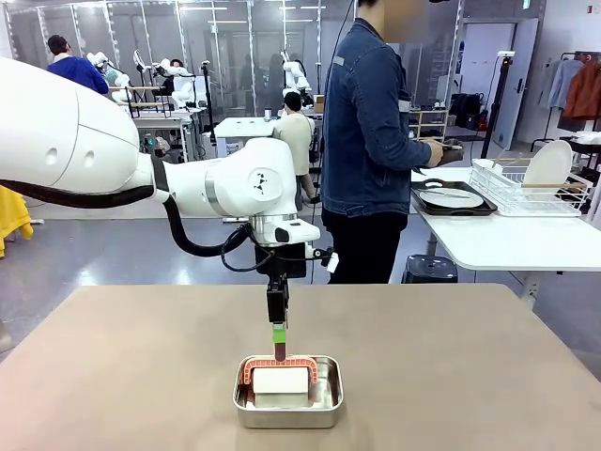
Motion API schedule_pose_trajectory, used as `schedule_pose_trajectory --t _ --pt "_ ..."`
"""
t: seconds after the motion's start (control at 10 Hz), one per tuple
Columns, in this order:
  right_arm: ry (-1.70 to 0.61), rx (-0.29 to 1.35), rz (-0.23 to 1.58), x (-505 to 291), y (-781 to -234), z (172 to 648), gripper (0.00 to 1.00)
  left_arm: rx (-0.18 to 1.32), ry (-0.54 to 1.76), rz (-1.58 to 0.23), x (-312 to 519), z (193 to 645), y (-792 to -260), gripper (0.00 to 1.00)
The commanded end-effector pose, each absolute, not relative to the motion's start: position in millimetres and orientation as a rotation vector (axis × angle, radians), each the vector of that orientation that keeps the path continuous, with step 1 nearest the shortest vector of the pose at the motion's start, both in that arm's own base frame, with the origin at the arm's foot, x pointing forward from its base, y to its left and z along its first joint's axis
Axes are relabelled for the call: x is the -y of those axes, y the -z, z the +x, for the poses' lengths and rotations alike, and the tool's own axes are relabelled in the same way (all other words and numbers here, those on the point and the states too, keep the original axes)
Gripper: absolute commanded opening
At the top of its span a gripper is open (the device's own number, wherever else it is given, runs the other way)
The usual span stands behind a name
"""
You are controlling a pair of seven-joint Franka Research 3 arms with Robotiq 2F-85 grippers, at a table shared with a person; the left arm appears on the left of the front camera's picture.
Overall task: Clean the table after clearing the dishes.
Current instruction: When the right (or left) Handle tray is removed, use the right hand (or left hand) to clean the right (or left) side of the table with the Lint Roller.
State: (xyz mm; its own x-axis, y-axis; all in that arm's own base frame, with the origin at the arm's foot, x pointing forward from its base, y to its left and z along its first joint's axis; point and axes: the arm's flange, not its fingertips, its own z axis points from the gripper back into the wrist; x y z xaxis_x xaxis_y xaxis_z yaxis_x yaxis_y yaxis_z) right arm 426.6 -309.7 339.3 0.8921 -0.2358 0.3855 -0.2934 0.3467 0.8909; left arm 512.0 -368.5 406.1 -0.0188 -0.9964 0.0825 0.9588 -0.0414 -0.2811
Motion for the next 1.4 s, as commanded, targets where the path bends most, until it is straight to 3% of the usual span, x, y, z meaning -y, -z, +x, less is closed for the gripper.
schedule_pose_trajectory --t 0.0,0.5,0.8,1.1,1.3 --pt "-0.05 0.505 1.237 308 -342 424 1.0 -0.19 1.56 -0.284 370 513 -407 0.0" --pt "-0.05 0.505 1.237 308 -342 424 1.0 -0.265 1.537 -0.285 373 509 -417 0.0" --pt "-0.05 0.505 1.237 308 -342 424 1.0 -0.323 1.409 -0.38 354 493 -474 0.0" --pt "-0.05 0.505 1.237 308 -342 424 1.0 -0.166 1.046 -0.454 296 492 -524 0.0" --pt "-0.05 0.505 1.237 308 -342 424 1.0 -0.03 0.804 -0.592 239 505 -525 0.0"
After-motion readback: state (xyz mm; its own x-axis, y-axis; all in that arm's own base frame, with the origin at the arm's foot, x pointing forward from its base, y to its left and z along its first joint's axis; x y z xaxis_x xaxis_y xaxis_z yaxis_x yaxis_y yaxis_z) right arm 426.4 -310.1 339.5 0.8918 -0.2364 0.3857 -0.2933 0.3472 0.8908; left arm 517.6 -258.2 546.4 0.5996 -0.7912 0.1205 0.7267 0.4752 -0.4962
